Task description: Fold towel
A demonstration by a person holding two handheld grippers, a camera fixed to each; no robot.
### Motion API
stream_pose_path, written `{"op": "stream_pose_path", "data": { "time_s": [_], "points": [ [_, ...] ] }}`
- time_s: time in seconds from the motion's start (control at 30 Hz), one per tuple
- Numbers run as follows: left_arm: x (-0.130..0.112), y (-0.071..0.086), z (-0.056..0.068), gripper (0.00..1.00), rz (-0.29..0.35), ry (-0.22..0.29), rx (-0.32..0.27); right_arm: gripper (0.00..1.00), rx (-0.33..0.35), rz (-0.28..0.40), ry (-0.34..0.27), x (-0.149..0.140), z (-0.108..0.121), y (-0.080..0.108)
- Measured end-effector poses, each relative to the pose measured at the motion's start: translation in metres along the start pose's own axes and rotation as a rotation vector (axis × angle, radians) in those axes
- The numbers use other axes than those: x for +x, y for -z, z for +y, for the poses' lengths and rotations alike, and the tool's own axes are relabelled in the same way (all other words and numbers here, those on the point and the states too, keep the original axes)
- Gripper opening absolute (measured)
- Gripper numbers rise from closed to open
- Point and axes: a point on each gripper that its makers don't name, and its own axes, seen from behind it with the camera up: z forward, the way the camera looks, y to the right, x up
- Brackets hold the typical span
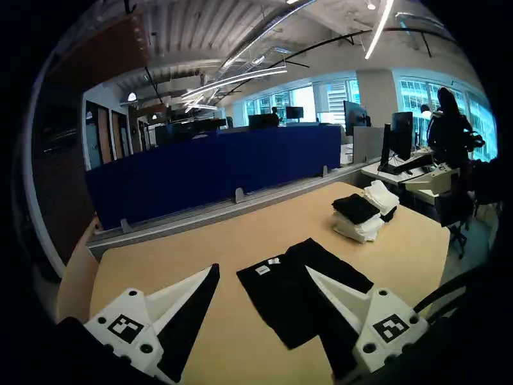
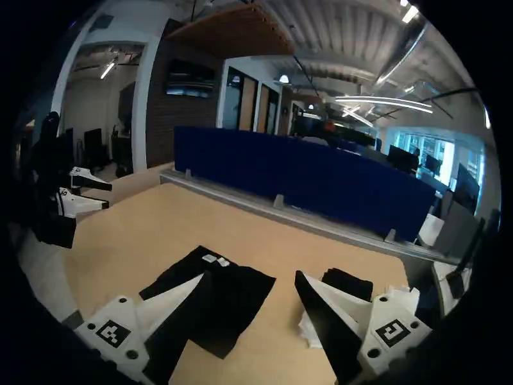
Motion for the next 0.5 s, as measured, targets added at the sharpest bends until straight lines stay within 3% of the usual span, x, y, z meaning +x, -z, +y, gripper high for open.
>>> {"op": "stream_pose_path", "data": {
  "time_s": [0.5],
  "points": [
    [-0.070, -0.033, 0.025, 0.88, -0.088, -0.001, -0.056, 1.00, 0.049, -0.099, 0.013, -0.065, -0.021, -0.033]
  ]
}}
